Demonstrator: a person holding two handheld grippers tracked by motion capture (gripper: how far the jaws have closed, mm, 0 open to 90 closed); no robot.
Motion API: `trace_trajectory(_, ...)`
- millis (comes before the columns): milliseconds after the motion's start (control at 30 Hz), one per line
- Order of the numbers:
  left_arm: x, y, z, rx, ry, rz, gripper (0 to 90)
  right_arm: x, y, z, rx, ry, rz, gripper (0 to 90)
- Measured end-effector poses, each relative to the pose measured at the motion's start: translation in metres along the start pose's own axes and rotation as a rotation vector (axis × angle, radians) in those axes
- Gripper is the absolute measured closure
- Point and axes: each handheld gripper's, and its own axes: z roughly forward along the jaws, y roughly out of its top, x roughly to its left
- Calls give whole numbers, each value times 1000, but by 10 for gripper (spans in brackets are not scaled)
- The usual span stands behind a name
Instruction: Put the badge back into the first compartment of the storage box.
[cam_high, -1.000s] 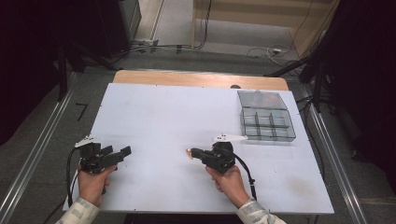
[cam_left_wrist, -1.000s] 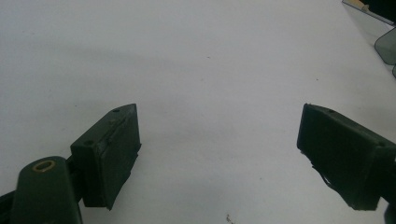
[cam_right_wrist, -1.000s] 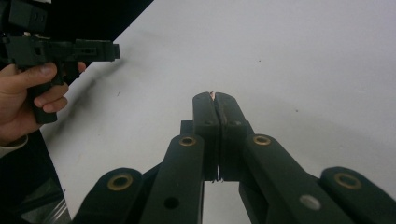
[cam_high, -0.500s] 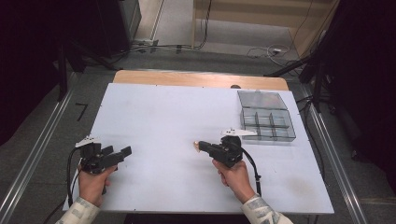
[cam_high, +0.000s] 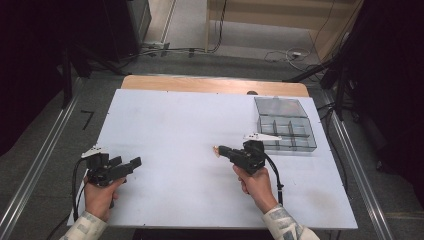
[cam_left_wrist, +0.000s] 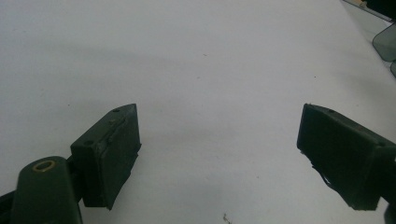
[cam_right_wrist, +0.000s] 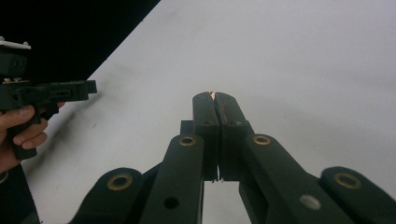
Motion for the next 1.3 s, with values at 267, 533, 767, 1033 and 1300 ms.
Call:
trace_trajectory(267,0,0,0,2,4,2,137,-12,7,-5,-28,-27,18,865)
trace_trajectory(533,0,0,0,0,5,2,137,-25,12,-11,-48,-56,39,865)
trace_trajectory(767,0,0,0,-1,6,0,137,-33,17,-16,-73,-71,58,865)
trace_trajectory(1033,0,1,-1,-6,4,-4,137,-39,23,-20,-93,-87,73,865)
trace_trajectory(1300,0,1,0,-1,5,-1,137,-48,27,-23,-104,-118,87,865)
